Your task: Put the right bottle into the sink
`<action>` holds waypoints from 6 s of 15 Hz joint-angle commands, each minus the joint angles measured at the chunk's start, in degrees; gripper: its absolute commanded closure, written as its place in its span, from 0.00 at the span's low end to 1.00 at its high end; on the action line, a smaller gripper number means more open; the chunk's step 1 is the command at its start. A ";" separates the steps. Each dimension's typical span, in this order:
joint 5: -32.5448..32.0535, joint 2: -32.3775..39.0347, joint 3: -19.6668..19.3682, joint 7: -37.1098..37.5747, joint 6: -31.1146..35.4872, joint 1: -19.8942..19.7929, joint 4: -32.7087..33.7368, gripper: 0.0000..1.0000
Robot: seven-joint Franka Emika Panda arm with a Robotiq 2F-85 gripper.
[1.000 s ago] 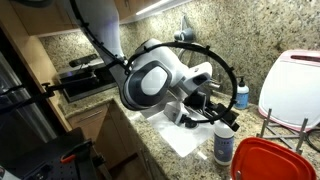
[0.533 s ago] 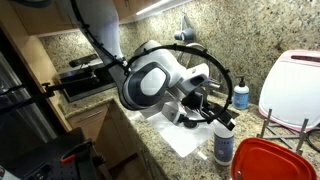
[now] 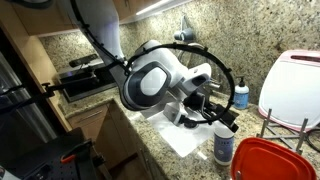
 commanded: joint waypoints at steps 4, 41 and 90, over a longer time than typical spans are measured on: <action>0.76 -0.56 -1.70 -0.07 -1.71 1.75 -0.19 0.00; 0.19 -1.68 -1.83 -0.80 -1.85 2.21 -0.07 0.00; 1.34 -2.13 -1.71 -0.19 -0.19 9.41 -4.74 0.00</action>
